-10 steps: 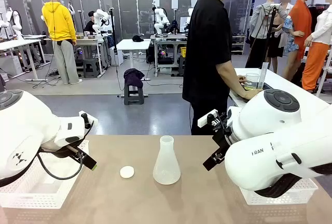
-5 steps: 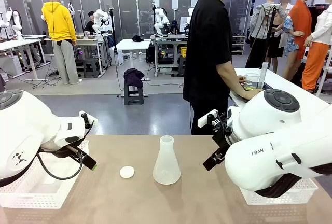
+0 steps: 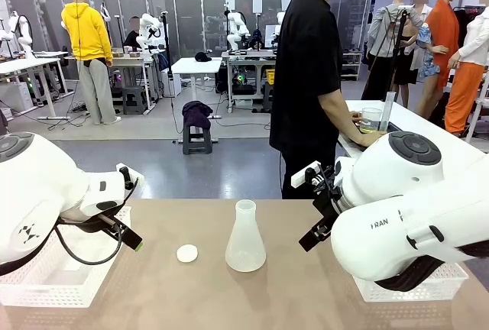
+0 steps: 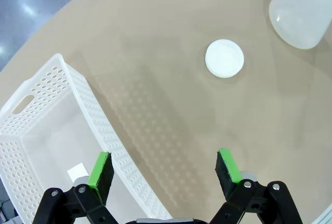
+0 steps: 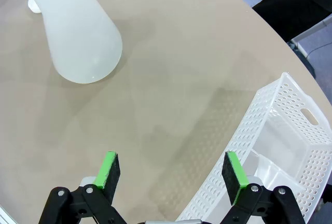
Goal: Prepare the solutions needed for the experiment.
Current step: Pick up the Plastic Funnel and insert it into the Big flask.
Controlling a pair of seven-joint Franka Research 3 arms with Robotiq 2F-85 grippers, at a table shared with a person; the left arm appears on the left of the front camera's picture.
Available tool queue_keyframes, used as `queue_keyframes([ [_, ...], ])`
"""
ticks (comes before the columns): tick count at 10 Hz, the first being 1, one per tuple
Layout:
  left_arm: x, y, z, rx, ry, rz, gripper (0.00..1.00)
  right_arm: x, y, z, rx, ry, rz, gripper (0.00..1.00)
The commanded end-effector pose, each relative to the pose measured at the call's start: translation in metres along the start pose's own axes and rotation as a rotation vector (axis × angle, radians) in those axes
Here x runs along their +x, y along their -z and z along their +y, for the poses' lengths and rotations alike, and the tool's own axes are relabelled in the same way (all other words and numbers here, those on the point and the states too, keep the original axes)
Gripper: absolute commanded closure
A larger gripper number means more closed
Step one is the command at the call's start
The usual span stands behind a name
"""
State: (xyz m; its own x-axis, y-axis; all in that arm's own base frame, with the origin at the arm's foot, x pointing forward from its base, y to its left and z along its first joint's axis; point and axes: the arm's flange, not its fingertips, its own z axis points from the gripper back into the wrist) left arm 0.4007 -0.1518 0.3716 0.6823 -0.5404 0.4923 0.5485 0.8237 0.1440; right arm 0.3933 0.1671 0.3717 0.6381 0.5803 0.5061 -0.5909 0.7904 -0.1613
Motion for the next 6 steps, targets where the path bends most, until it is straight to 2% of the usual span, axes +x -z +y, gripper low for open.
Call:
queue_keyframes([
  [1, 0.000, 0.000, 0.001, 0.000, -0.003, 0.000, 0.00, 0.000, 0.000, 0.000, 0.001, 0.003, 0.000, 0.00],
  [2, 0.000, 0.000, 0.001, 0.000, -0.003, 0.000, 0.00, 0.000, 0.000, 0.000, 0.000, 0.000, 0.000, 0.00],
  [3, 0.000, 0.000, 0.000, 0.000, 0.000, 0.000, 0.00, 0.003, -0.006, 0.000, 0.038, 0.057, -0.042, 0.00],
  [4, 0.001, -0.017, 0.006, -0.061, -0.034, -0.044, 0.00, 0.002, -0.020, -0.006, 0.113, 0.106, -0.105, 0.00],
  [6, 0.001, -0.046, 0.023, -0.177, -0.146, -0.094, 0.00, -0.002, -0.040, -0.019, 0.261, 0.186, -0.161, 0.00],
])
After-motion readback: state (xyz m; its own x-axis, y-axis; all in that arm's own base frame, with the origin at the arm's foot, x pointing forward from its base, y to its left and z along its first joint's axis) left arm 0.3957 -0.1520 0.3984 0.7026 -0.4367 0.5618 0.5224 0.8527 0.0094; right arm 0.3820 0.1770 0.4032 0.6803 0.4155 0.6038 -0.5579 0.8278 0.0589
